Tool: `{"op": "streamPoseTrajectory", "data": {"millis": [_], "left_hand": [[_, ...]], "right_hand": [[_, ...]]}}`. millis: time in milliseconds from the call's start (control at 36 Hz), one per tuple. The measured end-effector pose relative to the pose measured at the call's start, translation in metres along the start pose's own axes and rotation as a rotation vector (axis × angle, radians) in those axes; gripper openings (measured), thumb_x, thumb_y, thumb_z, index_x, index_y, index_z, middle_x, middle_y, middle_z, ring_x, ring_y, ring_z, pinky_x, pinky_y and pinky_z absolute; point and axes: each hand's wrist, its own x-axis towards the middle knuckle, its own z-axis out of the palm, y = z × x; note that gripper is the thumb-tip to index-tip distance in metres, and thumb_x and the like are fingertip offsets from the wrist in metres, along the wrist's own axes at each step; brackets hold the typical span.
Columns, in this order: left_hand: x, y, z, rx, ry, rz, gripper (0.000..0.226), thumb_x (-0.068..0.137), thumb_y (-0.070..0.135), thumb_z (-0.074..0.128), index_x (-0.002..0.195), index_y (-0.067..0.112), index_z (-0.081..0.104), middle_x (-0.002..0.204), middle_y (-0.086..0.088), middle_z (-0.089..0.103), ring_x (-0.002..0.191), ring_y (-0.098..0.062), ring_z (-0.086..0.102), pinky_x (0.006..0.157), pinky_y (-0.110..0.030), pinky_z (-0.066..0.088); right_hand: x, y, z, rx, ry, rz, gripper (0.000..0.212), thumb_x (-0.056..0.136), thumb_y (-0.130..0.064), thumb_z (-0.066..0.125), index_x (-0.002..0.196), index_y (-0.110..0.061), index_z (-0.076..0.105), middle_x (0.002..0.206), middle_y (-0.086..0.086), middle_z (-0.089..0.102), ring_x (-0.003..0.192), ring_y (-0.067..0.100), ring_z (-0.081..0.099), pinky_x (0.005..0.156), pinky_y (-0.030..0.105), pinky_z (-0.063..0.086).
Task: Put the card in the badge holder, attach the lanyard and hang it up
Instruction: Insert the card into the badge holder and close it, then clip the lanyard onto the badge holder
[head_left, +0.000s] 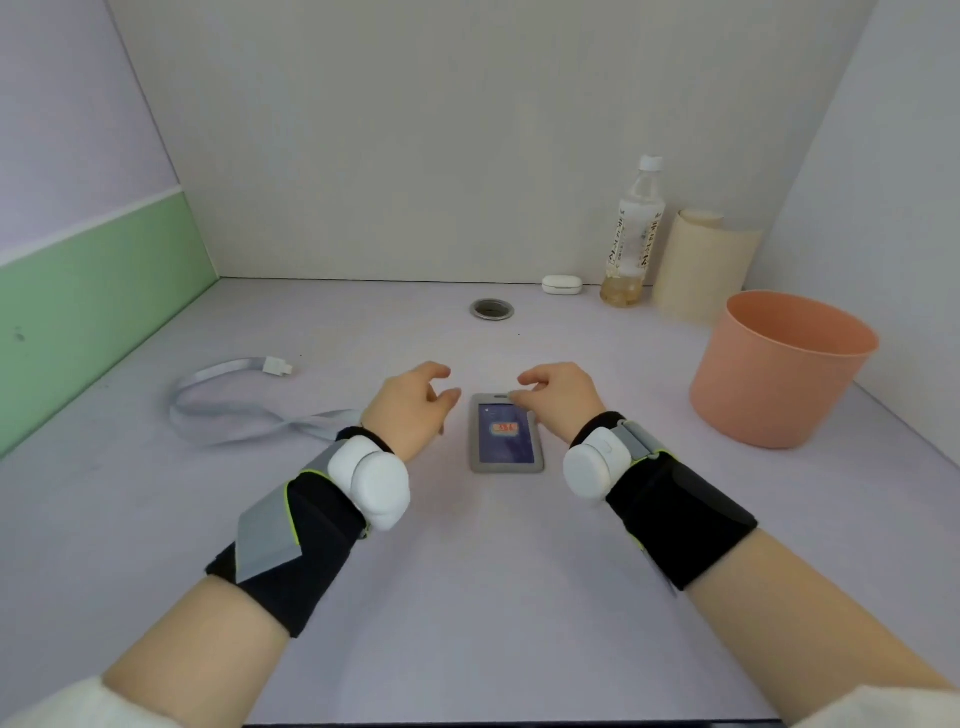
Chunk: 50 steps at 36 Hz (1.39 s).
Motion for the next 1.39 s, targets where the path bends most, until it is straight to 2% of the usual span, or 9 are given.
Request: {"op": "streamPoseTrajectory", "data": {"millis": [56, 222, 306, 444, 611, 750, 861, 1083, 1389], "left_hand": [[0.005, -0.008, -0.012, -0.015, 0.047, -0.011, 0.031, 0.091, 0.025, 0.048, 0.119, 0.014, 0.054, 0.065, 0.001, 0.059, 0.058, -0.014, 0.052, 0.076, -0.032, 0.047], [0.022, -0.042, -0.053, 0.076, 0.217, -0.035, 0.026, 0.089, 0.018, 0.053, 0.112, 0.008, 0.061, 0.103, -0.012, 0.061, 0.087, -0.024, 0.054, 0.082, -0.028, 0.038], [0.03, -0.062, -0.072, 0.116, 0.253, -0.078, 0.028, 0.088, 0.016, 0.054, 0.113, 0.006, 0.061, 0.115, -0.017, 0.058, 0.102, -0.033, 0.055, 0.091, -0.034, 0.042], [0.04, -0.096, -0.101, 0.268, 0.27, -0.185, 0.036, 0.089, 0.02, 0.052, 0.123, 0.011, 0.055, 0.136, -0.013, 0.047, 0.122, -0.035, 0.044, 0.104, -0.043, 0.034], [0.05, -0.128, -0.119, 0.34, 0.173, -0.304, 0.05, 0.088, 0.028, 0.053, 0.135, 0.014, 0.042, 0.147, -0.007, 0.036, 0.132, -0.03, 0.036, 0.11, -0.04, 0.027], [0.056, -0.137, -0.114, 0.418, 0.072, -0.312, 0.061, 0.083, 0.036, 0.06, 0.137, 0.018, 0.038, 0.149, -0.004, 0.034, 0.136, -0.026, 0.032, 0.115, -0.043, 0.014], [0.061, -0.143, -0.108, 0.406, 0.071, -0.309, 0.058, 0.084, 0.03, 0.061, 0.136, 0.015, 0.041, 0.146, -0.01, 0.038, 0.132, -0.031, 0.037, 0.111, -0.041, 0.024], [0.064, -0.147, -0.106, 0.412, 0.154, -0.336, 0.041, 0.083, 0.026, 0.062, 0.12, 0.009, 0.058, 0.127, -0.021, 0.051, 0.12, -0.038, 0.041, 0.096, -0.039, 0.034], [0.058, -0.143, -0.099, 0.358, 0.243, -0.301, 0.015, 0.079, 0.028, 0.066, 0.089, 0.017, 0.065, 0.101, -0.007, 0.064, 0.101, -0.027, 0.056, 0.089, -0.034, 0.025]], "right_hand": [[0.003, -0.012, 0.006, 0.02, -0.004, -0.022, 0.034, 0.083, -0.019, 0.062, 0.115, -0.005, 0.061, 0.111, 0.014, 0.063, 0.103, 0.028, 0.06, 0.096, 0.037, 0.047], [0.02, -0.049, 0.045, 0.112, -0.042, -0.088, 0.029, 0.082, -0.018, 0.062, 0.108, -0.007, 0.063, 0.092, 0.009, 0.059, 0.081, 0.021, 0.053, 0.088, 0.036, 0.048], [0.025, -0.064, 0.063, 0.14, -0.049, -0.125, 0.028, 0.082, -0.017, 0.061, 0.107, -0.008, 0.064, 0.09, 0.008, 0.058, 0.08, 0.021, 0.053, 0.083, 0.031, 0.045], [0.029, -0.087, 0.095, 0.116, -0.121, -0.191, 0.033, 0.085, -0.017, 0.058, 0.116, -0.006, 0.06, 0.102, 0.011, 0.062, 0.097, 0.022, 0.056, 0.083, 0.02, 0.037], [0.037, -0.11, 0.13, 0.051, -0.264, -0.216, 0.041, 0.087, -0.018, 0.056, 0.126, -0.005, 0.052, 0.128, 0.013, 0.058, 0.119, 0.024, 0.052, 0.098, 0.025, 0.036], [0.04, -0.118, 0.146, -0.02, -0.37, -0.225, 0.05, 0.088, -0.018, 0.054, 0.135, -0.006, 0.042, 0.143, 0.011, 0.044, 0.131, 0.023, 0.041, 0.106, 0.026, 0.029], [0.044, -0.118, 0.155, -0.07, -0.424, -0.229, 0.054, 0.088, -0.019, 0.054, 0.138, -0.008, 0.037, 0.147, 0.009, 0.038, 0.135, 0.024, 0.035, 0.108, 0.027, 0.026], [0.049, -0.113, 0.163, -0.132, -0.422, -0.252, 0.051, 0.088, -0.021, 0.053, 0.136, -0.01, 0.041, 0.144, 0.012, 0.043, 0.132, 0.026, 0.039, 0.106, 0.028, 0.029], [0.05, -0.106, 0.155, -0.046, -0.429, -0.258, 0.044, 0.087, -0.019, 0.056, 0.128, -0.008, 0.051, 0.136, 0.011, 0.052, 0.125, 0.024, 0.047, 0.102, 0.027, 0.033]]}}
